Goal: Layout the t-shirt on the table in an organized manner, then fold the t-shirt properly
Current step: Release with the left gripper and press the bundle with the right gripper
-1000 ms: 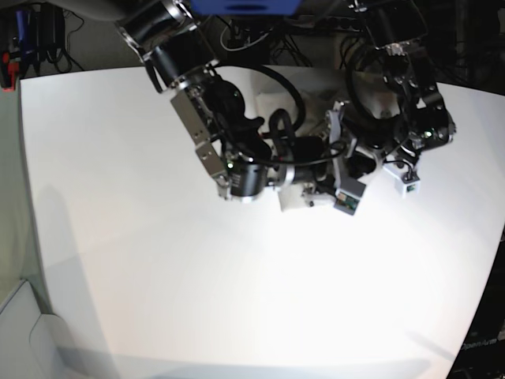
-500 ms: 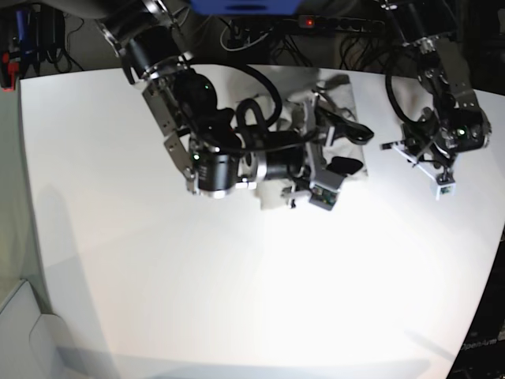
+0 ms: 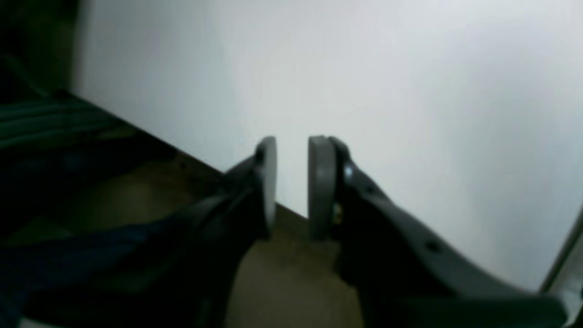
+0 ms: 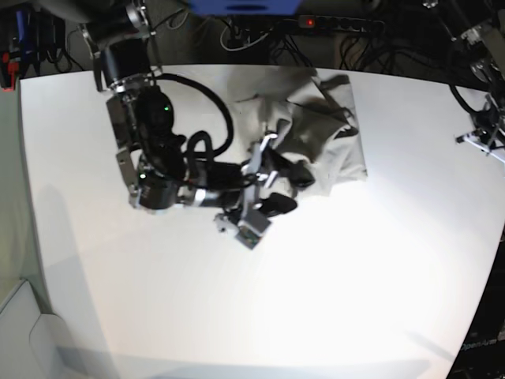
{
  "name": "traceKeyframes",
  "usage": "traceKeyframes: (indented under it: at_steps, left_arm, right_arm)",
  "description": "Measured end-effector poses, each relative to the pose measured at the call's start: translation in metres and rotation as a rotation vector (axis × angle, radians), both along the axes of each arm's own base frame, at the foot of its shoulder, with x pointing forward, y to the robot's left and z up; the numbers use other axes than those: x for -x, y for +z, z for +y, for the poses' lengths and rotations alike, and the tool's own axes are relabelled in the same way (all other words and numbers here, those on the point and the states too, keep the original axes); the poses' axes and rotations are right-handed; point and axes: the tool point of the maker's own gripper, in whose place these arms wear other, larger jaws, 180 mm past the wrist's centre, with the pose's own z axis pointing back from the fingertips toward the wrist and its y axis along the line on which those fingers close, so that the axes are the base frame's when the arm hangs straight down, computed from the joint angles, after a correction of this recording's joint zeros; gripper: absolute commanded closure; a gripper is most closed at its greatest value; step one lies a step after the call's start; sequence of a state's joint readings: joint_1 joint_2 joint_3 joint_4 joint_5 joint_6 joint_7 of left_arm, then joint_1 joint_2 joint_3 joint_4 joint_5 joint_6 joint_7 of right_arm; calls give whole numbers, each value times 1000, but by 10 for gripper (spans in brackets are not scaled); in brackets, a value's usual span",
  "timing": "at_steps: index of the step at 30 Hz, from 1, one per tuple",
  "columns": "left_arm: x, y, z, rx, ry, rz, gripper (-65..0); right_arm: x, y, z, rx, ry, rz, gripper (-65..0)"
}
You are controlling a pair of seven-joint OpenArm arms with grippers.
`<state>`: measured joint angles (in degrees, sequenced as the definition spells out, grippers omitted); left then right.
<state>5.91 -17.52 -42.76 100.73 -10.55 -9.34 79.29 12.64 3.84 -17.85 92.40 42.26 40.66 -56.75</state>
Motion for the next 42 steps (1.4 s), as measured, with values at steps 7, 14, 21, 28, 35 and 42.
traceKeyframes:
  at_steps: [7,14,21,28,35,42]
  left_arm:
    - [6,7,16,-13,44,-9,-122]
    - [-5,12,13,-7,43,-42,-122]
    - [-6,11,12,-3,41,-43,-122]
    - [-4,11,13,-4,47,-42,-122]
    - [-5,14,16,-11,48,-45,-122]
    - [-7,24,27,-46,47,-51,-122]
  right_arm:
    - [-8,-21,-39,42,-97,52,-73]
    - [25,-39,-34,37,-81,116,-77]
    - [18,-36,-38,47,-85,96,-77]
    - [-5,-51,-71,105,-135,104,-77]
    - [13,-65,-61,73,-129,164,-77]
    - [44,-69,-20,69,6,183,-77]
